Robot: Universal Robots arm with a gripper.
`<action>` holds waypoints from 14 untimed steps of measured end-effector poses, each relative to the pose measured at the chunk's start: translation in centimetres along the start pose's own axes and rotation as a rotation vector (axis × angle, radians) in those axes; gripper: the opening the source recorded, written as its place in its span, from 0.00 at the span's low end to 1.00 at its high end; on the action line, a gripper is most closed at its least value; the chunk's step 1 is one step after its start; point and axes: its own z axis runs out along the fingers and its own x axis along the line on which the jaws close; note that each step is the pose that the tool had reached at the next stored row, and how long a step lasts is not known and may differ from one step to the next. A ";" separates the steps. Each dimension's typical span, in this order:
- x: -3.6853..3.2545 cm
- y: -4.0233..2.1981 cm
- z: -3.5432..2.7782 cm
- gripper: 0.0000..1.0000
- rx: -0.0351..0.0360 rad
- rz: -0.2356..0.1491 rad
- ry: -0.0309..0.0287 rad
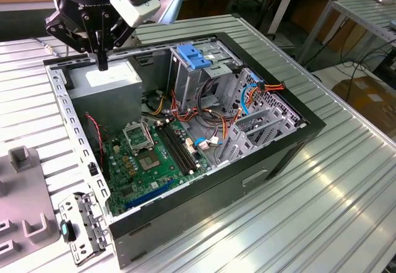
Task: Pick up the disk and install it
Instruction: 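Reach for the disk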
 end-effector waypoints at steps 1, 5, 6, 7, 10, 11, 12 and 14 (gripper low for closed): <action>0.06 0.00 0.00 0.11 0.0000 0.000 0.0000; 0.48 -0.04 -0.01 0.11 0.0000 0.000 0.0000; 0.58 -0.04 -0.01 0.11 0.0000 0.000 0.0000; 0.69 -0.05 -0.02 0.11 0.0000 0.000 0.0000; 0.92 -0.07 -0.02 0.11 0.0000 0.000 0.0000; 0.98 -0.07 -0.02 0.11 0.0000 0.000 0.0000; 1.03 -0.08 -0.02 0.11 0.0000 0.000 0.0000; 1.28 -0.10 -0.03 0.11 0.0001 0.000 0.0001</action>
